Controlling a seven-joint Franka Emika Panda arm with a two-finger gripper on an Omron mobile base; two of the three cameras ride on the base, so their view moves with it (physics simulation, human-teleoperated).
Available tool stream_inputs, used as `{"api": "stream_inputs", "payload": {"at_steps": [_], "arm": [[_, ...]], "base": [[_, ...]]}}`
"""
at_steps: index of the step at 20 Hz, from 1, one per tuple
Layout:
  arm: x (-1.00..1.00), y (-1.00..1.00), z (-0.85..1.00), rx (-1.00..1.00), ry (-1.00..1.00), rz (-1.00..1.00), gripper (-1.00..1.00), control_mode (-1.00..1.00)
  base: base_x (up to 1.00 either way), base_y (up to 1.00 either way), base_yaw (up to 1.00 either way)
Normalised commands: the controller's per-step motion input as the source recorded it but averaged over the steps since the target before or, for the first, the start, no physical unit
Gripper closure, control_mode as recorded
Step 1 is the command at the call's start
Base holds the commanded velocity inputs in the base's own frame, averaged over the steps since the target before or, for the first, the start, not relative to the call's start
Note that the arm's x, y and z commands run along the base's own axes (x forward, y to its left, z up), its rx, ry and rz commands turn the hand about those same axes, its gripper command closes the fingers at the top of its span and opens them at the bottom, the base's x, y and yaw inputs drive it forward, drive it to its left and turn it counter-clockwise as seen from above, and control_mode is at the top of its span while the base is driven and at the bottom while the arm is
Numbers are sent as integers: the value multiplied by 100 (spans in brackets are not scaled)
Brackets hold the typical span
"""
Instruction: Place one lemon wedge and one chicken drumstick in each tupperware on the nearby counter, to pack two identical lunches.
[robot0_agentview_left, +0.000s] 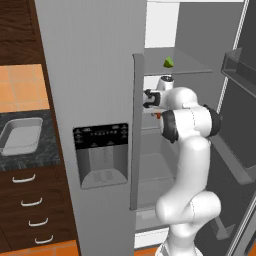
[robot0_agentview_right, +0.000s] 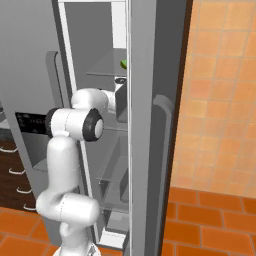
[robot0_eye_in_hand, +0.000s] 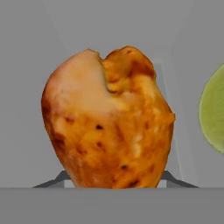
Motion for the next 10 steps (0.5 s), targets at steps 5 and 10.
{"api": "stream_inputs", "payload": {"at_steps": [5, 10], "arm": [[-95, -9, 0, 0, -15, 0, 100, -100], [-100, 0, 25, 0, -10, 0, 100, -100]], "base": [[0, 0, 0], [0, 0, 0]]}}
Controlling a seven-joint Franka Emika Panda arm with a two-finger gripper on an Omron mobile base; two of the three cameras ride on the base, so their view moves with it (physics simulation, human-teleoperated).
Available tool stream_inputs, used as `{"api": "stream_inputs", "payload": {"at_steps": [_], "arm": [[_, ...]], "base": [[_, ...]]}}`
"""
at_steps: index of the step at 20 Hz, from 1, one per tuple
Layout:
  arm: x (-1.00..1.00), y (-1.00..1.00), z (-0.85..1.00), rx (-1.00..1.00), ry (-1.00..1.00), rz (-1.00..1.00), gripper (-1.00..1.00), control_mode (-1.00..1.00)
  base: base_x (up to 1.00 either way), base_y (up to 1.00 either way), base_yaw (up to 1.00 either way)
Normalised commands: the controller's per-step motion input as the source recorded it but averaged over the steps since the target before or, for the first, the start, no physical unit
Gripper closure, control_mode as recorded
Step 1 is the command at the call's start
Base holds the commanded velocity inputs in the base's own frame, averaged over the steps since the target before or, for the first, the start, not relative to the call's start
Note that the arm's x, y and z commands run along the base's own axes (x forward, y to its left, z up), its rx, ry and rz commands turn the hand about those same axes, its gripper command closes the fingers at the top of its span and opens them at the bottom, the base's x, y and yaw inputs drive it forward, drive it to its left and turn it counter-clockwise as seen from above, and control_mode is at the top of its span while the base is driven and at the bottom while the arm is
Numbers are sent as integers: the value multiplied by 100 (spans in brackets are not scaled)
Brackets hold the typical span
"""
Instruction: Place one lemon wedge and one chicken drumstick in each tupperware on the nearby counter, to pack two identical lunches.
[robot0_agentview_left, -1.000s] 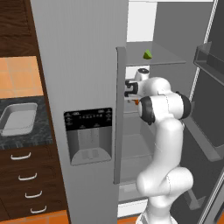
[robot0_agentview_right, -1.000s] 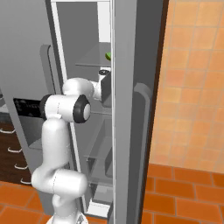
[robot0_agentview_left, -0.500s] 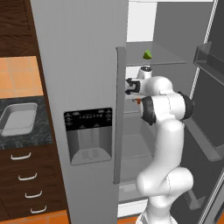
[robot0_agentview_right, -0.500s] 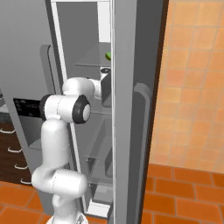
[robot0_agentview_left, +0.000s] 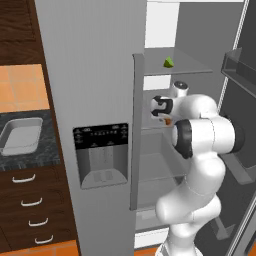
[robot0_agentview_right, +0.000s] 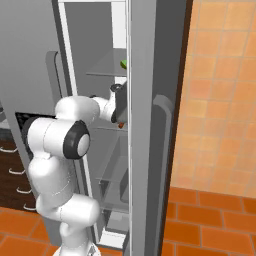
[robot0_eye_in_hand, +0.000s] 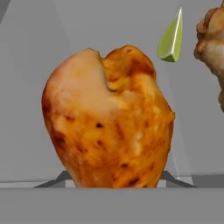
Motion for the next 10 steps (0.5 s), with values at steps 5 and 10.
{"api": "stream_inputs", "payload": {"at_steps": [5, 10], "arm": [[-100, 0, 68, 0, -4, -2, 100, -100], [-93, 1, 84, 0, 0, -6, 100, -100]], "base": [[0, 0, 0], [0, 0, 0]]}}
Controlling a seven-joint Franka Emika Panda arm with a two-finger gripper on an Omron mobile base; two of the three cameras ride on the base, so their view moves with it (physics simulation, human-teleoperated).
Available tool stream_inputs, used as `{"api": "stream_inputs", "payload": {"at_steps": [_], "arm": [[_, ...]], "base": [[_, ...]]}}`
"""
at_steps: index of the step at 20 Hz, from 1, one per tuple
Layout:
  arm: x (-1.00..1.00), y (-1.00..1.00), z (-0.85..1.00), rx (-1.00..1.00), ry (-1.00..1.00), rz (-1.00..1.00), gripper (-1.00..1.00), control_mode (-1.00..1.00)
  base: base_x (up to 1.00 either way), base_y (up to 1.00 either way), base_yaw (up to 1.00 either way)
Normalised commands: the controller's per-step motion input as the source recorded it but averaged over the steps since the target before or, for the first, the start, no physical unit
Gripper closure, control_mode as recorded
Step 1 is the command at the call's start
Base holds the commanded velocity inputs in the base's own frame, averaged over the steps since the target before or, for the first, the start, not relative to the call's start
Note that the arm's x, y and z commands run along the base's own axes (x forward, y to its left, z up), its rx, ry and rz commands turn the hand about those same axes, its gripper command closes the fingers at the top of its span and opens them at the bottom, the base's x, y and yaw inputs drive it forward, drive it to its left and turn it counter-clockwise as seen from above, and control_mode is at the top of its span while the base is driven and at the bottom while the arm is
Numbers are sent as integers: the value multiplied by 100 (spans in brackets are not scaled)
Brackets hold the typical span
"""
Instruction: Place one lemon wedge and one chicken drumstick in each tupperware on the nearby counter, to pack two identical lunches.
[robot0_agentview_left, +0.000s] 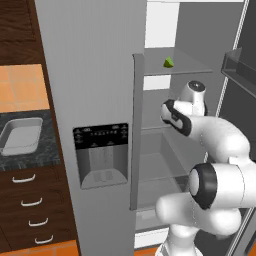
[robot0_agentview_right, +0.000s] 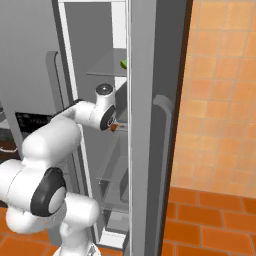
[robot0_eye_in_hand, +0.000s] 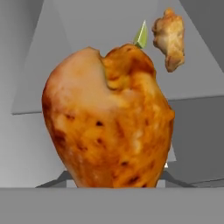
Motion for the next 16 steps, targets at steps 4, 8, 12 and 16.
{"api": "stream_inputs", "payload": {"at_steps": [4, 8, 12, 16], "arm": [[-88, 1, 74, 0, 0, -7, 100, -100], [-93, 4, 36, 0, 0, -8, 100, -100], [-82, 0, 8, 0, -1, -1, 100, -100], [-53, 3, 0, 0, 0, 0, 100, -100]], "base": [[0, 0, 0], [0, 0, 0], [0, 0, 0], [0, 0, 0]]}}
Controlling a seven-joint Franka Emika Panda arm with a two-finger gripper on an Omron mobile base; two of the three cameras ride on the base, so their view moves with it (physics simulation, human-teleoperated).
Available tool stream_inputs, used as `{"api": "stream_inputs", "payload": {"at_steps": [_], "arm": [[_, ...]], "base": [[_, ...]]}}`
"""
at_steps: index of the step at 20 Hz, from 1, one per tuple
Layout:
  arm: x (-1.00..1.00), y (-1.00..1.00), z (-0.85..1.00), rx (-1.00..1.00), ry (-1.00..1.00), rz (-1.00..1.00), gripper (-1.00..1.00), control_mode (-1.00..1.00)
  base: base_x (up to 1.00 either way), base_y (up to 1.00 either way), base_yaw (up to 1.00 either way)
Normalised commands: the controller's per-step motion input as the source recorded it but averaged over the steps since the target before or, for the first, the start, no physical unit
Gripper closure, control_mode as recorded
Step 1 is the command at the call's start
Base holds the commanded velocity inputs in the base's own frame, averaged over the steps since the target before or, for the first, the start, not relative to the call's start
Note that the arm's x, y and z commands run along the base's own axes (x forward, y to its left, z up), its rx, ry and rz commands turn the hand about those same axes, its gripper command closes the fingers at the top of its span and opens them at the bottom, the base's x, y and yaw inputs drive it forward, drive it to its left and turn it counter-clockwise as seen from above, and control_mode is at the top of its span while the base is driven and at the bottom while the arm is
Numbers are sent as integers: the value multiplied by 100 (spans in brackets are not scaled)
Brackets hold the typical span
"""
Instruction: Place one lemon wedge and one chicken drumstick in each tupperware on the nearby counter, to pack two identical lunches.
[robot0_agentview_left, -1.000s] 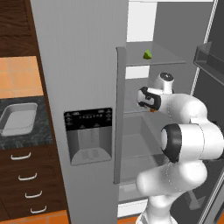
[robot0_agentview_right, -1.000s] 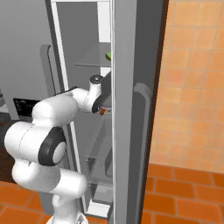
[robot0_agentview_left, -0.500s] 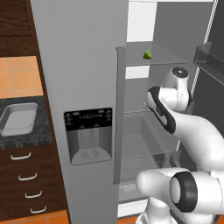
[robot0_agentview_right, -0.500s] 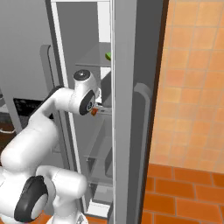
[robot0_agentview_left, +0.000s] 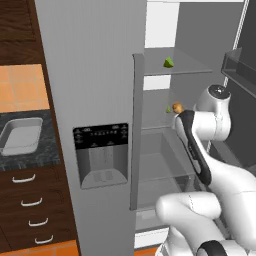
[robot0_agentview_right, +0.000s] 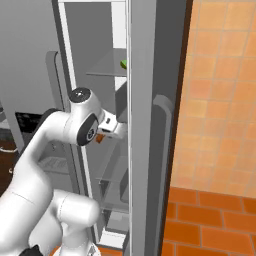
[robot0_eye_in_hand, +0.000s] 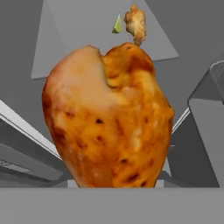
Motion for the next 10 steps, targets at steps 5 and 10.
{"api": "stream_inputs", "payload": {"at_steps": [5, 10], "arm": [[0, 0, 0, 0, 0, 0, 100, 100], [0, 0, 0, 0, 0, 0, 100, 100]], "base": [[-98, 48, 4], [-44, 100, 17]]}}
